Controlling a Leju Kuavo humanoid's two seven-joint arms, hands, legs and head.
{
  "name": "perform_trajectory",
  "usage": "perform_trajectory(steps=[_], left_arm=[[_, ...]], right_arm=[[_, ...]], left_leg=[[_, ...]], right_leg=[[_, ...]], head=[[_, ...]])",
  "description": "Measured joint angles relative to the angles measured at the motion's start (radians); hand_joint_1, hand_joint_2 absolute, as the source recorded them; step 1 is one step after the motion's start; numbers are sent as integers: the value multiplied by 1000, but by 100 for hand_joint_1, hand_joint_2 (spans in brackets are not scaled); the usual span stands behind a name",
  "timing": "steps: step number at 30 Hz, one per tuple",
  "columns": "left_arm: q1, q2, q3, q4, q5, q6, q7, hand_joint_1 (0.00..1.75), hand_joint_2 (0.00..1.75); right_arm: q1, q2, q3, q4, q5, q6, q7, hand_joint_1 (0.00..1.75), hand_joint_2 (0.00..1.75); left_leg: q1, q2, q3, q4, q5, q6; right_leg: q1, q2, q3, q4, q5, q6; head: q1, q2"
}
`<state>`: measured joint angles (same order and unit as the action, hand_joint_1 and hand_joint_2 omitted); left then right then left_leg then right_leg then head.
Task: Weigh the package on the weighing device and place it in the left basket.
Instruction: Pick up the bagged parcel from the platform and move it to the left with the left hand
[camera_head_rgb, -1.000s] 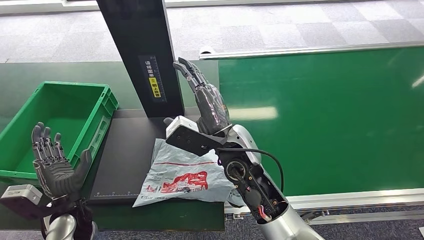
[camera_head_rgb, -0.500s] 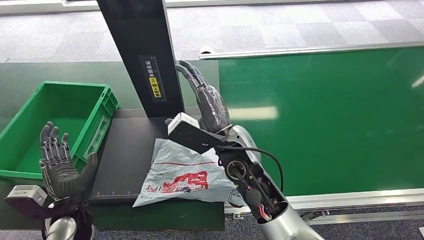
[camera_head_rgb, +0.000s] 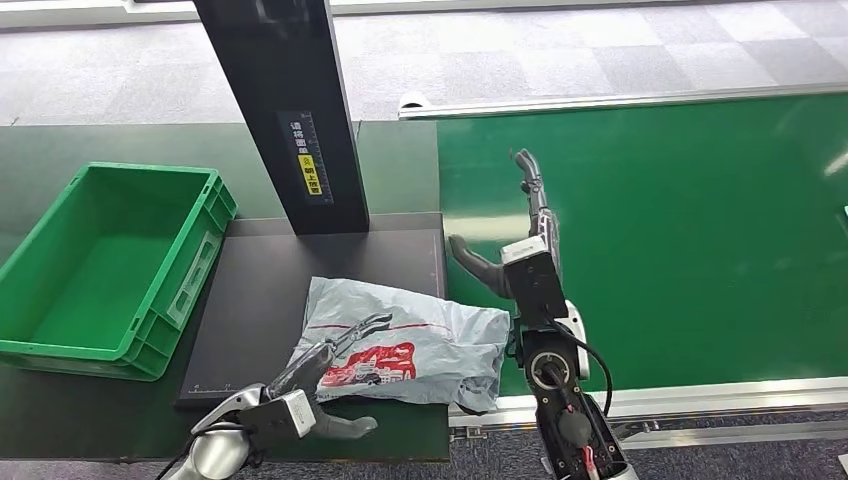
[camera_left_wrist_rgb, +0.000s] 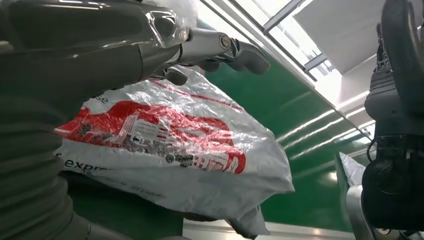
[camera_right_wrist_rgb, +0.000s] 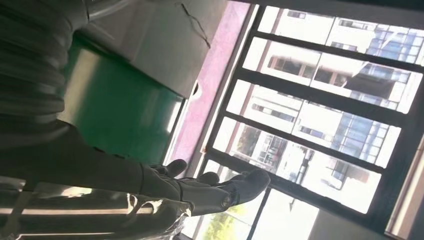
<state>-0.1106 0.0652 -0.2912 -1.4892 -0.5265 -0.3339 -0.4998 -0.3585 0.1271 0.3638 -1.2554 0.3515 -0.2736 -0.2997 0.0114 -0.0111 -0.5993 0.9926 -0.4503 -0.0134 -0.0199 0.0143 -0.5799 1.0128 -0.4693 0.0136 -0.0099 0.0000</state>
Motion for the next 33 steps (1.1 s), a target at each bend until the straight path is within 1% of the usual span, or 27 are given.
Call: perform_trajectory(steps=[4, 8, 20, 23, 26, 28, 29, 32, 33], left_arm=[[-21, 26, -42, 32, 14, 1, 3, 0, 175], [-28, 38, -68, 53, 18, 1, 3, 0, 175], [-35, 48, -91, 80, 14, 11, 5, 0, 175], [-48, 49, -105, 92, -30, 66, 22, 0, 175], [-71, 44, -129, 112, -117, 168, 59, 0, 175], [-90, 34, -149, 132, -190, 238, 99, 0, 175], [-101, 26, -159, 145, -226, 268, 121, 30, 175], [-138, -3, -185, 192, -313, 349, 177, 161, 175], [-148, -14, -190, 210, -333, 385, 190, 175, 175]], right_arm=[[33, -10, -32, 0, -5, -4, -6, 0, 175], [45, -16, -44, 0, -5, -4, -14, 0, 175], [49, -19, -51, 0, -8, -5, -19, 0, 175], [51, -19, -51, -1, -13, -7, -27, 0, 175], [59, -19, -54, -13, -14, -7, -30, 0, 175], [66, -19, -58, -23, -14, -7, -30, 0, 175], [69, -18, -59, -28, -13, -7, -30, 0, 175], [74, -15, -63, -38, -11, -7, -30, 0, 175], [75, -14, -65, -41, -10, -7, -30, 0, 175]], left_leg=[[0, 0, 0, 0, 0, 0], [0, 0, 0, 0, 0, 0], [0, 0, 0, 0, 0, 0], [0, 0, 0, 0, 0, 0], [0, 0, 0, 0, 0, 0], [0, 0, 0, 0, 0, 0], [0, 0, 0, 0, 0, 0], [0, 0, 0, 0, 0, 0], [0, 0, 0, 0, 0, 0]], right_leg=[[0, 0, 0, 0, 0, 0], [0, 0, 0, 0, 0, 0], [0, 0, 0, 0, 0, 0], [0, 0, 0, 0, 0, 0], [0, 0, 0, 0, 0, 0], [0, 0, 0, 0, 0, 0], [0, 0, 1, 0, 0, 0], [0, 0, 1, 0, 0, 0], [0, 0, 1, 0, 0, 0]], head=[[0, 0], [0, 0], [0, 0], [0, 0], [0, 0], [0, 0], [0, 0], [0, 0], [0, 0]])
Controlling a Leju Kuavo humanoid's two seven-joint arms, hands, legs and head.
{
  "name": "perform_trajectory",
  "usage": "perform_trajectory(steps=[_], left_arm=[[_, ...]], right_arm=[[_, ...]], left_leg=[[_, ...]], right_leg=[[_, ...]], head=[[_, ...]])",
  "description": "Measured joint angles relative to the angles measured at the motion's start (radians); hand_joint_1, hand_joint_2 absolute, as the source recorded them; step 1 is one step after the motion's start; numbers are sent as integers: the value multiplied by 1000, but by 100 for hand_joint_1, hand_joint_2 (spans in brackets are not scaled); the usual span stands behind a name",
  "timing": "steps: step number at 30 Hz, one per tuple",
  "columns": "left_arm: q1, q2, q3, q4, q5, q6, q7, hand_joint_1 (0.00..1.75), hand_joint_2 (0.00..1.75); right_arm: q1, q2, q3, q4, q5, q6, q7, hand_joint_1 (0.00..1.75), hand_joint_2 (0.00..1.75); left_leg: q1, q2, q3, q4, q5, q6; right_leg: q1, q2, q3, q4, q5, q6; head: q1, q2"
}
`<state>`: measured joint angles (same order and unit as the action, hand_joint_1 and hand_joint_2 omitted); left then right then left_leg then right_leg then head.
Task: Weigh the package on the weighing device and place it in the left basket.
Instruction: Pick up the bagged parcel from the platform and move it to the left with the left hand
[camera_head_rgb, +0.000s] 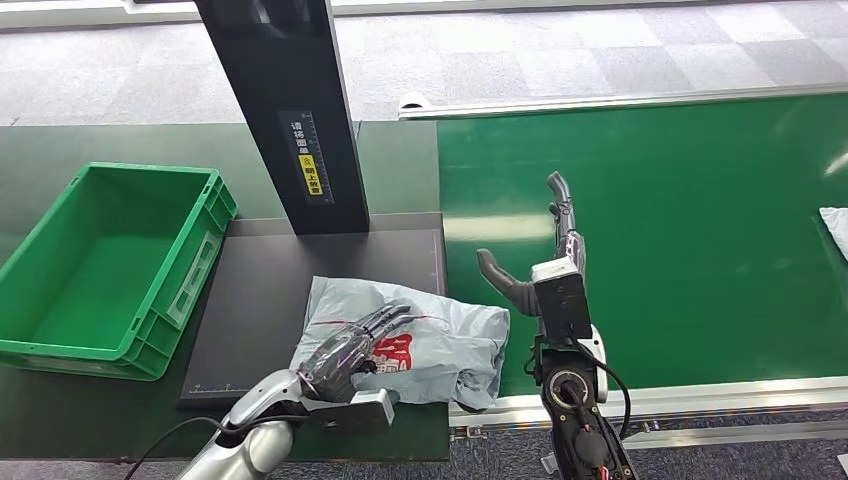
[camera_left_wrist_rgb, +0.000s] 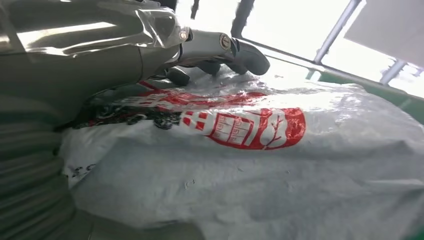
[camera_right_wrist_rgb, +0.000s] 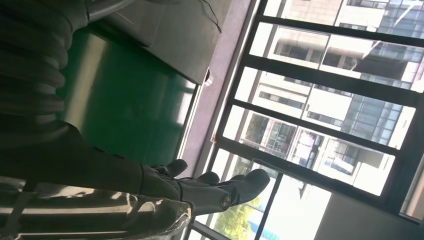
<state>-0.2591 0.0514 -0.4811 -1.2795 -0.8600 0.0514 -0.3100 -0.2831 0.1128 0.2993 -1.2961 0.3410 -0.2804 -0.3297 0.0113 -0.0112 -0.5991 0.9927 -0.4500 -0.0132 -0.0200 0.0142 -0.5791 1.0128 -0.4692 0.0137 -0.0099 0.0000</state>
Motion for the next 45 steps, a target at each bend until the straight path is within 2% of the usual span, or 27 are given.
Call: perform_trajectory(steps=[4, 9, 19, 37, 45], left_arm=[[-34, -40, -1, 78, -23, 151, 15, 175, 175], [-46, -69, 24, 116, -2, 213, 6, 175, 175], [-46, -85, 67, 119, 12, 225, -6, 175, 175], [-46, -87, 75, 121, 16, 227, -9, 175, 175], [-29, -84, 116, 96, 123, 275, -91, 175, 175]], right_arm=[[12, 3, -9, -11, 1, -4, 0, 0, 175], [21, 6, -15, -19, 2, -14, 0, 0, 175], [23, 9, -23, -21, 2, -15, 0, 0, 175], [27, 9, -29, -24, 2, -15, 0, 0, 175], [32, 10, -36, -24, 2, -18, -2, 0, 175]], left_leg=[[0, 0, 0, 0, 0, 0], [0, 0, 0, 0, 0, 0], [0, 0, 0, 0, 0, 0], [0, 0, 0, 0, 0, 0], [0, 0, 0, 0, 0, 0]], right_leg=[[0, 0, 0, 0, 0, 0], [0, 0, 0, 0, 0, 0], [0, 0, 0, 0, 0, 0], [0, 0, 0, 0, 0, 0], [0, 0, 0, 0, 0, 0]], head=[[0, 0], [0, 0], [0, 0], [0, 0], [0, 0]])
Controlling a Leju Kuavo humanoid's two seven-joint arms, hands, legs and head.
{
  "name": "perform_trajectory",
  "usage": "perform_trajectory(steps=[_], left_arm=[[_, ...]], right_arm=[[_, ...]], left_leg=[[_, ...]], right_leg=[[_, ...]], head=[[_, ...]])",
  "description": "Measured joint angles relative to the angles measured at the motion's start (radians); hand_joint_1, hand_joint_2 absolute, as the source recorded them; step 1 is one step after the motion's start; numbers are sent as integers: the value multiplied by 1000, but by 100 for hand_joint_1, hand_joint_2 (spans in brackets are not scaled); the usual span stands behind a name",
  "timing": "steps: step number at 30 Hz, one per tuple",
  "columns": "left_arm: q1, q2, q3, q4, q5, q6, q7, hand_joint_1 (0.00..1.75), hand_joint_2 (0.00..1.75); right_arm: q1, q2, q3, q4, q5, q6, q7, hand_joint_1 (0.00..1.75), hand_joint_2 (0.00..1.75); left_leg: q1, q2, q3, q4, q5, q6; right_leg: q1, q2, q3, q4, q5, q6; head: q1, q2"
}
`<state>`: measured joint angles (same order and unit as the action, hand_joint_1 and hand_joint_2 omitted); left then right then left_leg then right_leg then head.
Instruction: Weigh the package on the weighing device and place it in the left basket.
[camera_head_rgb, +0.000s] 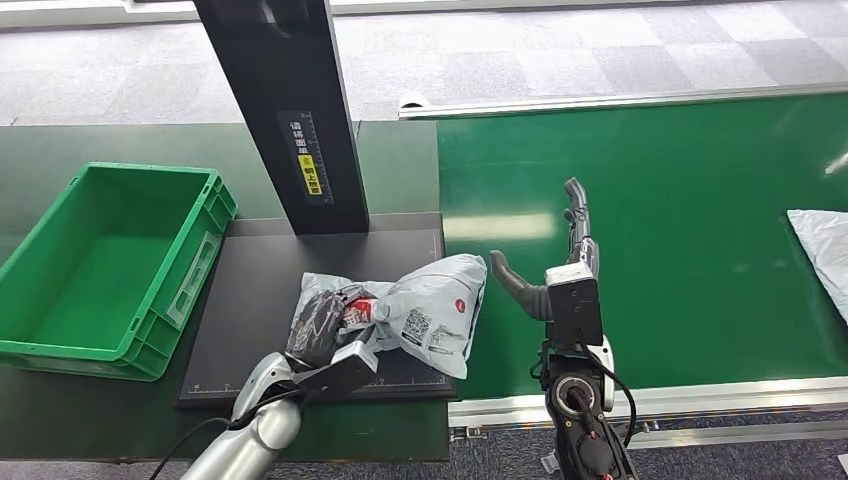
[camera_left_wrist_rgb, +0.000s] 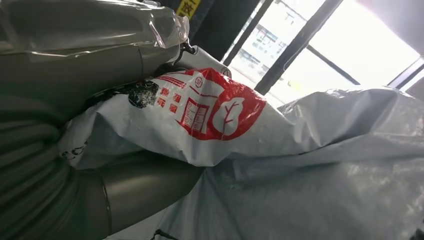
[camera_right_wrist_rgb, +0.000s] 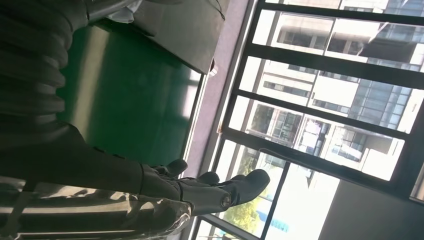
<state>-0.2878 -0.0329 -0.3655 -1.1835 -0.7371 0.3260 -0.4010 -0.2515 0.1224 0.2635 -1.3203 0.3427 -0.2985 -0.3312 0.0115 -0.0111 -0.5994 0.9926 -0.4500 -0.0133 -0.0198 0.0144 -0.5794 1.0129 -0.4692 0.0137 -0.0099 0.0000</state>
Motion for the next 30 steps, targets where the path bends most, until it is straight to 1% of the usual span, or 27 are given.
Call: perform_trajectory(steps=[3, 5, 7, 8, 9, 11, 13, 15, 18, 21, 24, 30], left_arm=[[15, 0, 26, -33, 51, 52, -42, 175, 175], [24, -5, 57, -75, 85, 138, -96, 175, 175], [7, -9, 127, -143, 120, 248, -134, 175, 175], [-19, -6, 177, -178, 137, 281, -121, 175, 175], [-53, 1, 231, -206, 153, 293, -89, 175, 175], [-122, 22, 326, -226, 176, 287, -36, 175, 175], [-169, 38, 391, -220, 179, 290, -26, 175, 175], [-204, 53, 432, -196, 148, 309, -14, 175, 175], [-259, 74, 473, -128, 75, 328, 23, 175, 175], [-305, 91, 498, -60, 49, 330, 35, 175, 175], [-324, 97, 509, -25, 45, 331, 35, 175, 175], [-335, 101, 515, 9, 45, 332, 35, 175, 175]], right_arm=[[2, 0, -2, 0, 0, -8, -5, 0, 175], [5, 0, -6, 0, -2, -27, -5, 0, 175], [22, 1, -17, 1, -17, -46, -9, 0, 175], [36, 3, -22, 4, -28, -49, -15, 0, 175], [50, 5, -27, 10, -41, -45, -24, 0, 175], [77, 12, -31, 34, -66, -24, -53, 0, 175], [98, 25, -28, 83, -90, 3, -87, 0, 175], [112, 45, -17, 158, -113, 29, -119, 0, 175], [118, 73, 10, 265, -133, 44, -158, 0, 175], [114, 93, 37, 331, -140, 41, -163, 0, 175], [110, 98, 50, 360, -145, 40, -160, 0, 175], [105, 100, 59, 387, -146, 40, -159, 0, 175]], left_leg=[[0, 0, 0, 0, 0, 0], [0, 0, -1, 0, 0, 0], [1, 0, -1, 0, 0, 0], [1, 0, -1, 0, 0, 0], [1, 0, -1, 0, 0, 0], [2, 0, 0, 0, 1, 0], [3, 0, 0, 0, 1, -1], [4, 0, 0, 0, 1, -2], [4, 0, -1, 0, 2, -2], [4, 0, -1, 0, 2, -2], [4, 0, -1, 0, 1, -2], [4, 0, -1, 0, 1, -2]], right_leg=[[0, 0, 0, 0, 0, 0], [0, 0, -1, 0, 0, 0], [1, 0, -1, 0, 0, 0], [1, 0, -1, 0, 0, 0], [1, 0, 0, 0, 0, 0], [2, 0, 0, 0, 0, -1], [3, 0, 0, 1, 0, -1], [4, 0, 0, 1, 0, -1], [4, 0, 0, 1, 0, -1], [4, 0, -1, 1, 0, -1], [4, 0, -1, 1, 0, -1], [3, 0, -1, 1, 0, -1]], head=[[0, 0], [0, 0], [0, 0], [0, 0], [0, 0], [-1, 0], [0, 0], [0, 0], [0, 0], [0, 0], [0, 0], [0, 0]])
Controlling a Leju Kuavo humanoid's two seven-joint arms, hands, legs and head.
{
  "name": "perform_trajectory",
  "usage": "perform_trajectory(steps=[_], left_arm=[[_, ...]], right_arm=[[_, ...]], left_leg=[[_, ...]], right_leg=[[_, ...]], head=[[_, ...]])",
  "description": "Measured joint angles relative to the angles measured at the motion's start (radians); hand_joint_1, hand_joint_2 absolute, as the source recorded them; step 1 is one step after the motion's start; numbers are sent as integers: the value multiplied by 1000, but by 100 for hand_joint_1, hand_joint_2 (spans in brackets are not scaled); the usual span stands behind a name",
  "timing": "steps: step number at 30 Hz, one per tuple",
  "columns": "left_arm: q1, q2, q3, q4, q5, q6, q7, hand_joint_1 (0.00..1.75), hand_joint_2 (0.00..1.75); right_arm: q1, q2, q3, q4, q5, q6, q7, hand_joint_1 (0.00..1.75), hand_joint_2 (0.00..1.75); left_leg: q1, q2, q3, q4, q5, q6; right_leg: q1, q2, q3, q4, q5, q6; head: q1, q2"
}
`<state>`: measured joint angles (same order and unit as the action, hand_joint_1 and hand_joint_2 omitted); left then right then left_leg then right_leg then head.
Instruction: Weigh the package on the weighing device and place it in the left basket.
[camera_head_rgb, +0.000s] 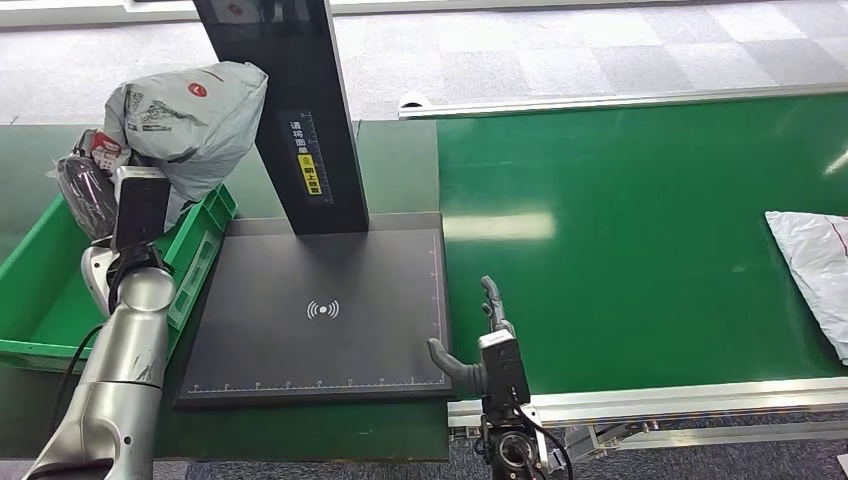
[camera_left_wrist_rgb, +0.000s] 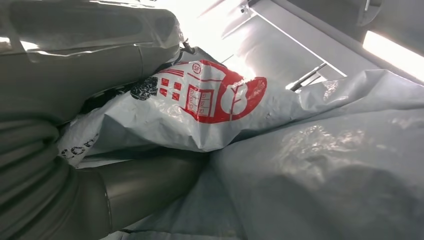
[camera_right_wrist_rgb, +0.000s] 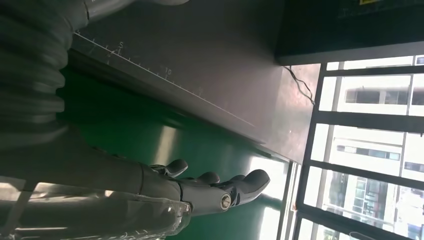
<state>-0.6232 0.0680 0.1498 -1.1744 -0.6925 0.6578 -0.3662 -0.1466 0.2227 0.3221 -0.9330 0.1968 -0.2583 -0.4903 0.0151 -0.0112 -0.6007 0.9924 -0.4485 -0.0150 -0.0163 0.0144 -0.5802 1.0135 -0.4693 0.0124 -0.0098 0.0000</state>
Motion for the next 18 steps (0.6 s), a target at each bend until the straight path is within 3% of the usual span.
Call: perform_trajectory(steps=[5, 9, 13, 18], left_arm=[[-17, 6, 0, 30, -37, 2, 26, 175, 175], [-86, 25, 1, 126, -172, 21, 89, 175, 175], [-171, 63, 4, 277, -375, 30, 182, 175, 175], [-228, 126, 19, 444, -503, 31, 259, 175, 175]], right_arm=[[-6, 1, 6, 13, 1, 2, 12, 0, 175], [-19, 1, 12, 22, 2, 4, 17, 0, 175], [-32, 1, 11, 25, 7, 18, 19, 0, 175], [-46, 0, 9, 36, 9, 15, 20, 0, 175]], left_leg=[[0, 0, 0, 0, 0, 0], [0, 0, 0, 0, 1, 0], [0, 0, 0, 0, 1, 0], [0, 2, 0, 0, 1, 0]], right_leg=[[0, 0, 0, 0, 0, 0], [0, 0, 0, 0, 0, 0], [0, 0, 0, 0, 1, 0], [0, 2, -1, 0, 1, -1]], head=[[0, 0], [0, 0], [0, 0], [0, 0]])
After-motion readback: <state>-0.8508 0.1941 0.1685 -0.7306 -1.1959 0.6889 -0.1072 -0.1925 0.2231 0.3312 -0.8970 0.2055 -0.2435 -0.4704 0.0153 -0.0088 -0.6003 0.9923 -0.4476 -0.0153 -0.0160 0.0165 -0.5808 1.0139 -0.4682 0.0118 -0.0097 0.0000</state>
